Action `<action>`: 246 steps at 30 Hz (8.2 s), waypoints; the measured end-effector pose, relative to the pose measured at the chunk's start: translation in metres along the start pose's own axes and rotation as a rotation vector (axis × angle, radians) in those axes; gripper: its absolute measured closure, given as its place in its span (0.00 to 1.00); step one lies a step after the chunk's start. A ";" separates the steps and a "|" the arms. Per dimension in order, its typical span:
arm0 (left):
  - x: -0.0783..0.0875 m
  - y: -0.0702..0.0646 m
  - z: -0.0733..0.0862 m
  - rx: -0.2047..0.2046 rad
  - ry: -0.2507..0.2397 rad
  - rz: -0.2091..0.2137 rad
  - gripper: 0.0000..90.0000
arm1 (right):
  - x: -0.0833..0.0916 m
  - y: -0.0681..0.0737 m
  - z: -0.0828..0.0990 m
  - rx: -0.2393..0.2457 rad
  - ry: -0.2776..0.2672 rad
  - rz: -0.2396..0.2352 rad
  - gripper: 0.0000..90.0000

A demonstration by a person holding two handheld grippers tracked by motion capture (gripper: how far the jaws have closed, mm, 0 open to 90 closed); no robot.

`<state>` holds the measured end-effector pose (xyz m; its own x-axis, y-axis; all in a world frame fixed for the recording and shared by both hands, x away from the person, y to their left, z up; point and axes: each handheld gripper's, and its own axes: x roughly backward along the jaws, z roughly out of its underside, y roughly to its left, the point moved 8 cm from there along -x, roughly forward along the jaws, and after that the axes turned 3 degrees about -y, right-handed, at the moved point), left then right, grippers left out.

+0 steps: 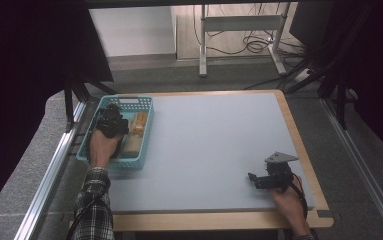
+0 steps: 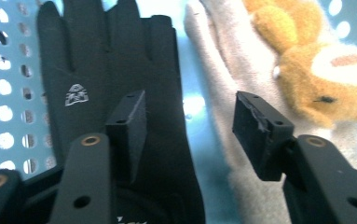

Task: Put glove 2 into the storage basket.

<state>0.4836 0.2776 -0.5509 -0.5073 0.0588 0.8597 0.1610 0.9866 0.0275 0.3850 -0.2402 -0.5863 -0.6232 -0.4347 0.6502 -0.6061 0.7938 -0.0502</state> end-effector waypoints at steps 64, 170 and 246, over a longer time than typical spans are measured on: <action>0.065 -0.030 0.000 -0.063 -0.225 0.194 0.05 | 0.000 0.000 0.000 0.000 0.000 0.002 0.11; 0.091 -0.194 0.055 -0.342 -0.382 0.444 0.01 | 0.000 0.000 0.000 0.002 -0.001 0.002 0.11; 0.018 -0.270 0.119 -0.501 -0.264 0.477 0.00 | 0.000 0.000 0.000 0.003 -0.001 0.003 0.11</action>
<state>0.3306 0.0304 -0.6037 -0.4624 0.5610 0.6867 0.7498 0.6607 -0.0348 0.3847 -0.2401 -0.5863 -0.6251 -0.4330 0.6494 -0.6059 0.7937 -0.0540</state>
